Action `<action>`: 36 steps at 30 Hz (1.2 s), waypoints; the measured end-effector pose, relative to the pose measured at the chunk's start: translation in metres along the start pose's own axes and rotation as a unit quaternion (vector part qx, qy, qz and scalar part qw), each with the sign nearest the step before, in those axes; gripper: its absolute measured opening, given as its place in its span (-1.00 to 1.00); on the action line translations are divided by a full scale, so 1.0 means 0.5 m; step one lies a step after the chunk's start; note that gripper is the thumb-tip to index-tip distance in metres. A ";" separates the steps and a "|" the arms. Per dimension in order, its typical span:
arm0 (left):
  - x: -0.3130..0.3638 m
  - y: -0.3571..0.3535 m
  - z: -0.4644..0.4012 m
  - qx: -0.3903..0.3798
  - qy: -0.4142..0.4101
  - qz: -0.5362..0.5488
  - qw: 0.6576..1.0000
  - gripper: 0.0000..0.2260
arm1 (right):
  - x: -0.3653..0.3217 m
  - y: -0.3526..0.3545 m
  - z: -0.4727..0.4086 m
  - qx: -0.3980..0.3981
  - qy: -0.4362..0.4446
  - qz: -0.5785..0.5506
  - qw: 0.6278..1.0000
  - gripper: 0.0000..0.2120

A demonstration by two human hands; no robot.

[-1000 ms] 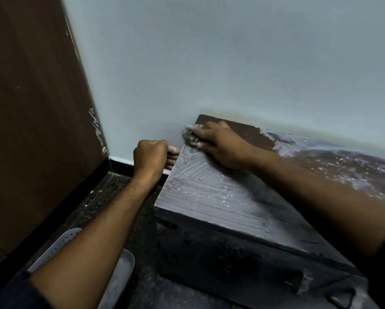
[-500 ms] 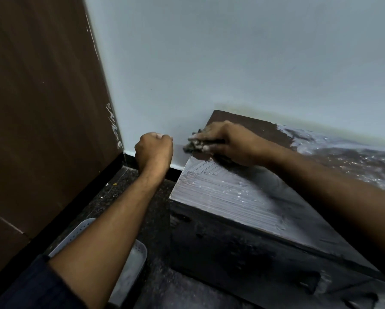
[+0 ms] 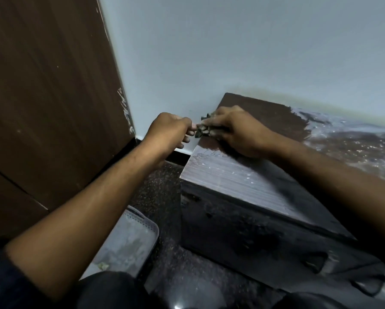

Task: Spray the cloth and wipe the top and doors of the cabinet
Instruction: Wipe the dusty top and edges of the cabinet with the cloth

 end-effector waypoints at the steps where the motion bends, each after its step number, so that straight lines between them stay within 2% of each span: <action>1: -0.002 0.005 0.009 0.023 -0.008 -0.021 0.999 -0.77 | -0.009 -0.008 0.014 -0.006 0.017 -0.005 1.000 -0.68; 4: -0.013 0.008 0.036 0.095 -0.043 -0.038 0.994 -0.76 | -0.014 -0.013 0.042 -0.021 0.053 -0.008 0.998 -0.68; 9: -0.015 -0.008 0.059 0.161 -0.103 -0.078 0.979 -0.75 | 0.007 0.008 -0.023 0.018 -0.017 0.011 1.000 -0.69; 12: -0.004 -0.011 0.067 0.182 -0.134 -0.091 0.970 -0.74 | -0.023 -0.002 0.006 -0.003 0.014 -0.008 1.000 -0.71; 15: -0.008 -0.015 0.068 0.164 -0.126 -0.058 0.977 -0.76 | -0.040 -0.007 0.071 -0.038 0.095 -0.016 0.995 -0.69; 17: -0.012 -0.015 0.068 0.143 -0.117 -0.037 0.982 -0.76 | -0.026 0.004 0.075 -0.043 0.083 -0.003 0.996 -0.67; 21: -0.018 -0.014 0.066 0.103 -0.112 -0.017 0.988 -0.78 | -0.012 0.012 0.037 -0.008 -0.011 0.016 1.000 -0.67; 26: -0.023 0.006 0.051 0.137 -0.081 0.015 0.987 -0.76 | -0.075 -0.026 0.101 -0.041 0.089 -0.039 0.994 -0.72; 28: -0.025 0.003 0.053 0.100 -0.070 -0.001 0.993 -0.77 | -0.070 -0.020 0.102 -0.057 0.086 -0.019 0.995 -0.69; 30: -0.025 -0.005 0.058 0.065 -0.077 -0.030 0.995 -0.76 | -0.064 -0.012 0.086 -0.043 0.047 -0.007 0.998 -0.68; 32: -0.023 -0.006 0.059 0.061 -0.075 -0.031 0.995 -0.75 | -0.074 -0.017 0.081 -0.033 0.027 -0.016 0.999 -0.70; 36: -0.016 0.008 0.058 0.069 -0.096 -0.006 0.993 -0.74 | -0.101 -0.036 0.119 -0.062 0.099 -0.031 0.993 -0.71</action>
Point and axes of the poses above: each hand's wrist, its own z-axis away from the middle knuckle, its own y-axis out of the back of the hand, x = y × z, the point moved 1 cm from there along -z, towards the middle knuckle, and after that the axes turned 14 degrees about -y, right-handed, at the moved point
